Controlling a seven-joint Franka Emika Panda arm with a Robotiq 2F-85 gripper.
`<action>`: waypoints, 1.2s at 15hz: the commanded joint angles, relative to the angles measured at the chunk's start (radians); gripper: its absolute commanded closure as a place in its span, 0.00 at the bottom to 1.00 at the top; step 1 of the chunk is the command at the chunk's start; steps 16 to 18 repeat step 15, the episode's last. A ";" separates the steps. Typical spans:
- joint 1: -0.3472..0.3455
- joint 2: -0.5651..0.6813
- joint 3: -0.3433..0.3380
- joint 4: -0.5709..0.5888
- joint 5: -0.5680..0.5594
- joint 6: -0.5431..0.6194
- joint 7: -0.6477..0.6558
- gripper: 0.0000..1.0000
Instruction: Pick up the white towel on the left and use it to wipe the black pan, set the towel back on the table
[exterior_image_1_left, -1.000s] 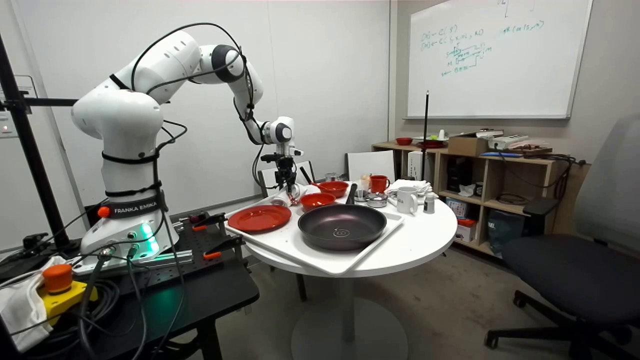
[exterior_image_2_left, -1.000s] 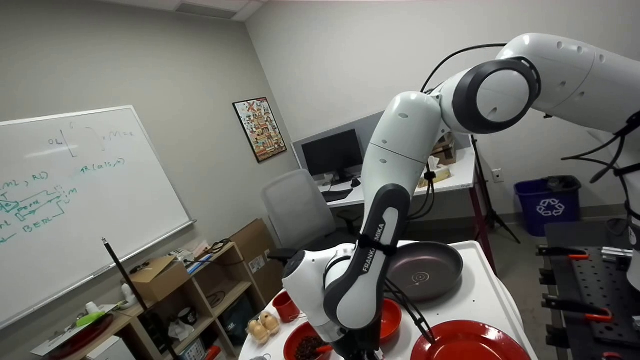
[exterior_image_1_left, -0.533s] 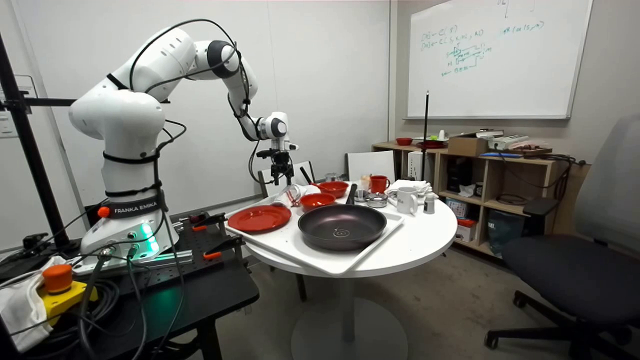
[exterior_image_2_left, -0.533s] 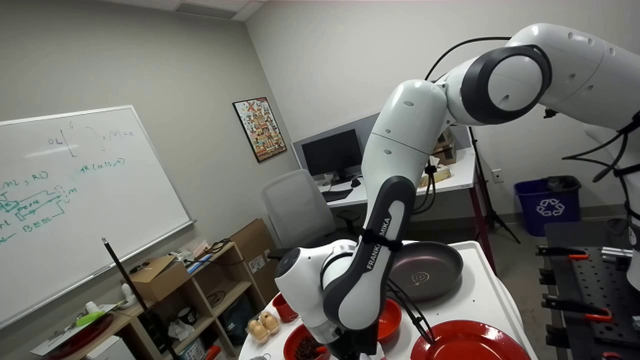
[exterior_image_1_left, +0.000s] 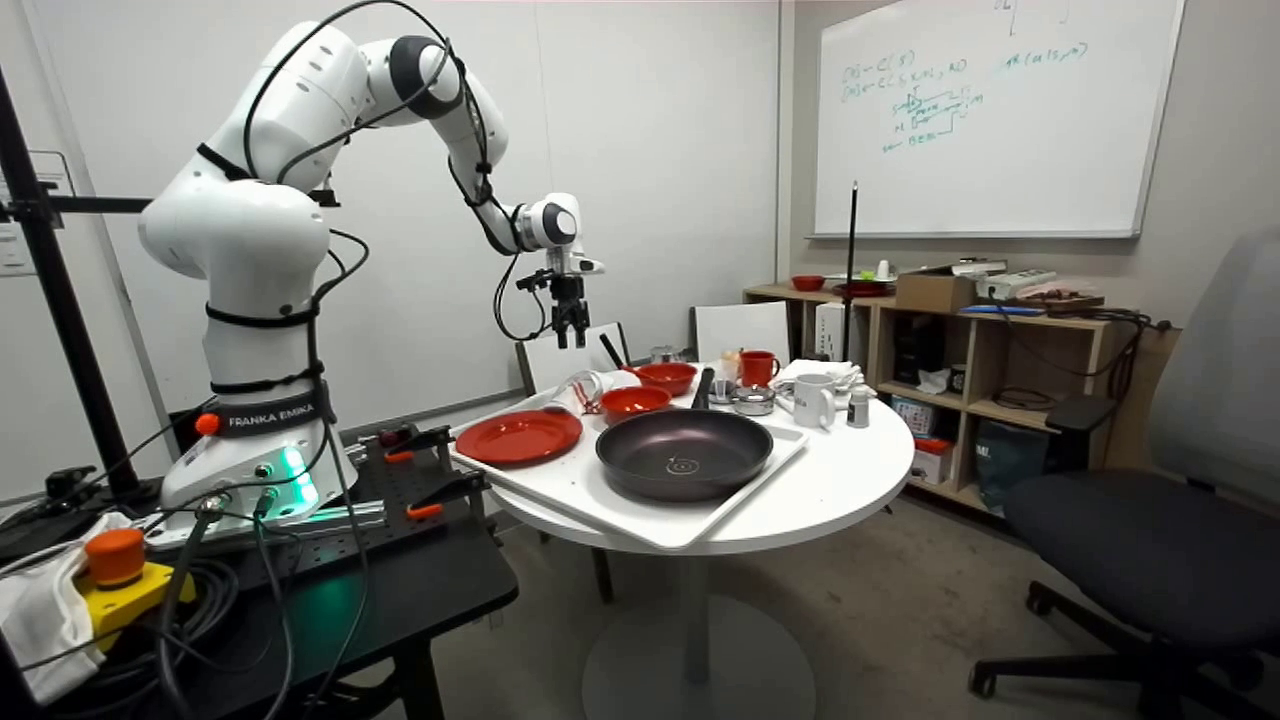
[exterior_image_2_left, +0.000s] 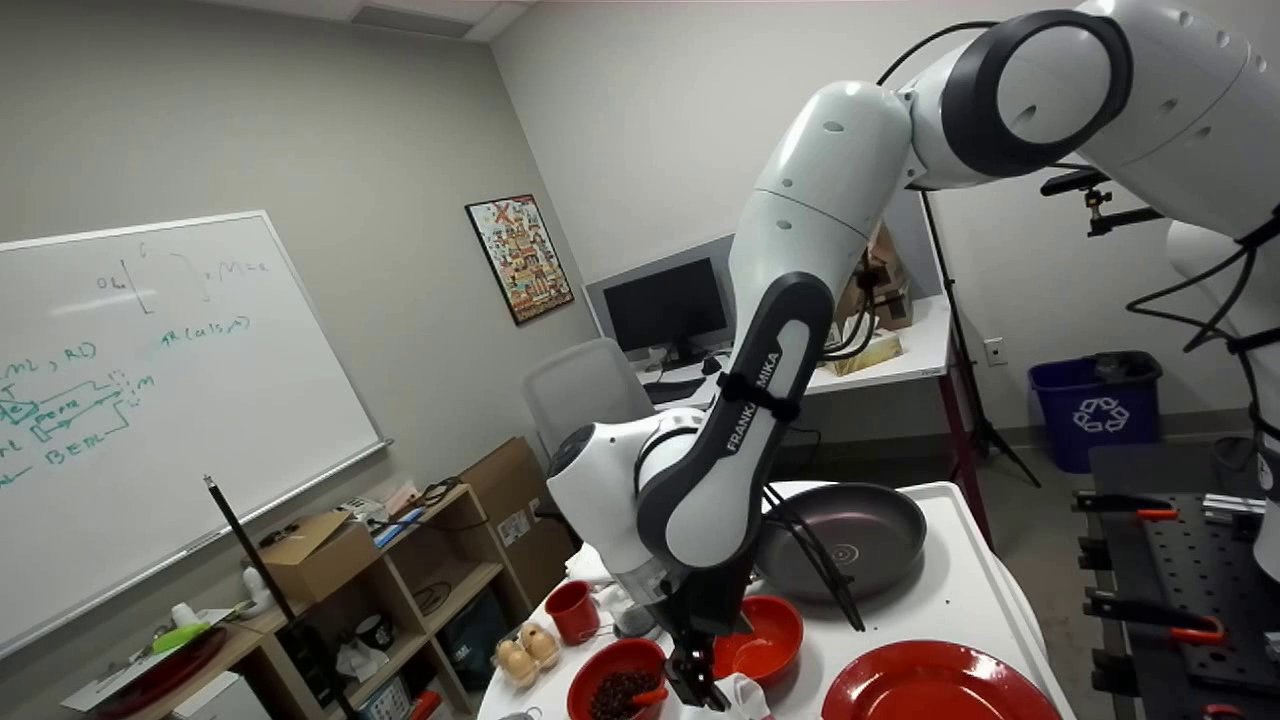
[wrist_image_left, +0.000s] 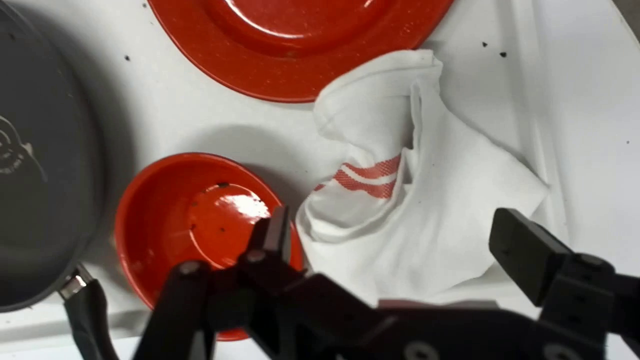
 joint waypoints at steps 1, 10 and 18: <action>-0.039 -0.102 0.007 -0.106 0.004 -0.074 0.075 0.00; -0.124 -0.292 0.048 -0.388 0.038 -0.196 0.235 0.00; -0.141 -0.262 0.065 -0.364 0.008 -0.187 0.229 0.00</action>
